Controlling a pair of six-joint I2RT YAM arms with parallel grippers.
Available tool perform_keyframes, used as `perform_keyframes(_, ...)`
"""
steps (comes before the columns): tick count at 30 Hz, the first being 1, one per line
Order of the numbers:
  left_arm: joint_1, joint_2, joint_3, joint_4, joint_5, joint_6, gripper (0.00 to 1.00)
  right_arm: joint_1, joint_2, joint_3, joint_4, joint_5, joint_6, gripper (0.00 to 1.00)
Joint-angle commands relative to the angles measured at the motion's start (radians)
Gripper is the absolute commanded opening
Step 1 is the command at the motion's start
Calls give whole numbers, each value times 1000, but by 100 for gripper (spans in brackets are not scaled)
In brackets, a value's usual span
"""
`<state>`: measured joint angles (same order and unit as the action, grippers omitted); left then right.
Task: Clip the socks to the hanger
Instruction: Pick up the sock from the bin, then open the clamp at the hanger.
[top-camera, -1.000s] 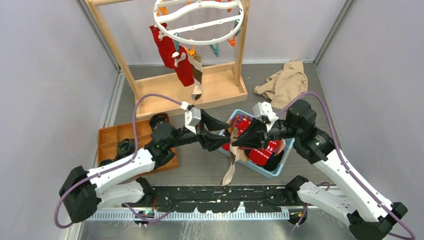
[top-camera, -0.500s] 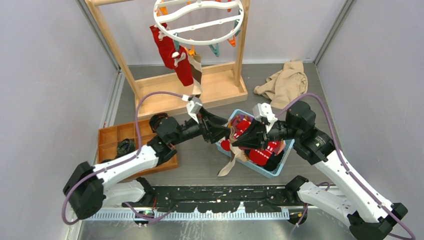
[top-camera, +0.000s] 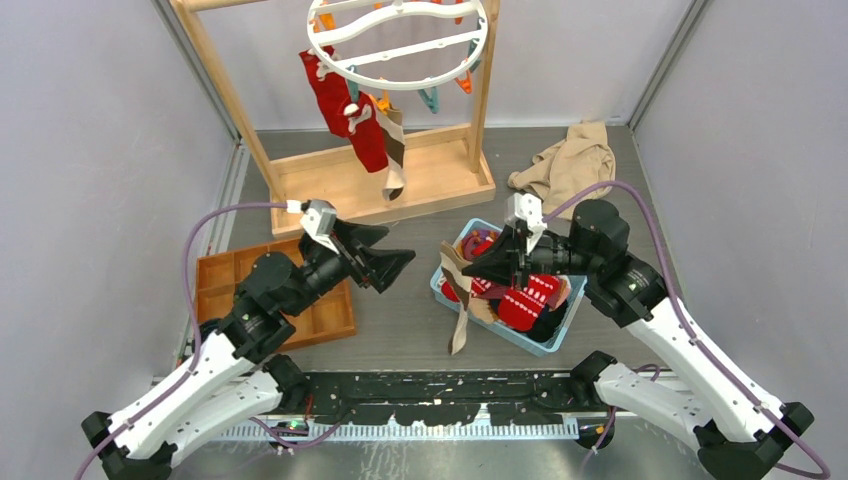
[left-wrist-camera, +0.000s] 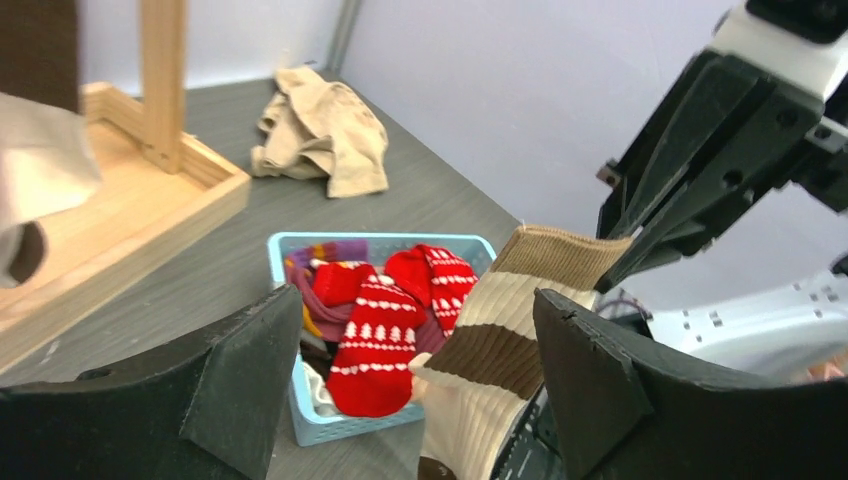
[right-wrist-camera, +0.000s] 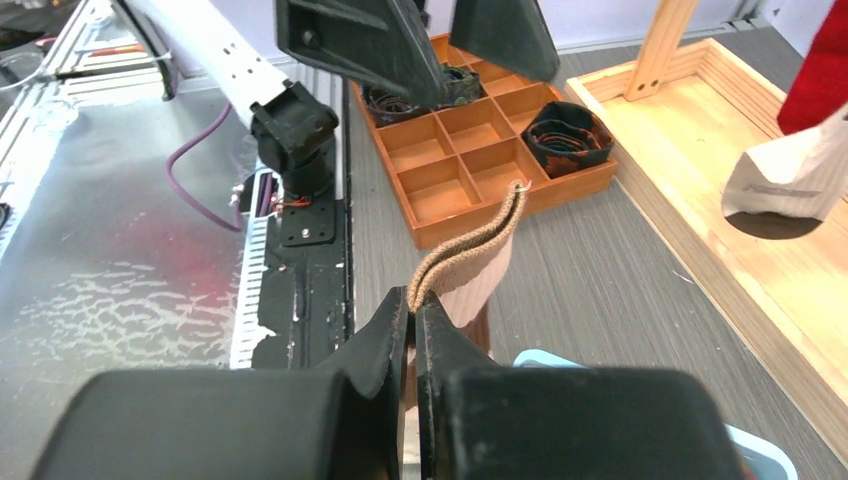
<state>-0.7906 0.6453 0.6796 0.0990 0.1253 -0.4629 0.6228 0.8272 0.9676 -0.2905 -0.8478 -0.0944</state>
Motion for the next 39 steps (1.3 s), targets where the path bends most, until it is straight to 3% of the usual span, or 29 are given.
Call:
perform_keyframes(1,5,-6,113,-121,-159,2,86,-1,34,56,99,78,54,1)
perform_keyframes(10,6,208,346,-149,-261,27,84,-3,143,172,90,211,46,1)
perform_keyframes(15,39,349,482,-131,-344,-25,77,-3,192,202,131,391,29,1)
perform_keyframes(19,168,469,562,-115,-233,-176,73,-3,227,205,197,482,-10,1)
perform_keyframes(22,274,542,593,-62,-117,-289,74,-4,254,204,240,514,-41,1)
perform_keyframes(24,285,590,623,-29,-93,-293,76,-6,269,199,275,538,-60,1)
perform_keyframes(27,285,645,683,-10,-58,-300,83,-17,301,199,342,548,-75,1)
perform_keyframes(31,284,684,702,28,-27,-333,83,-80,352,198,447,493,8,1)
perform_keyframes(39,281,716,697,82,-3,-343,63,-190,416,181,574,395,64,1)
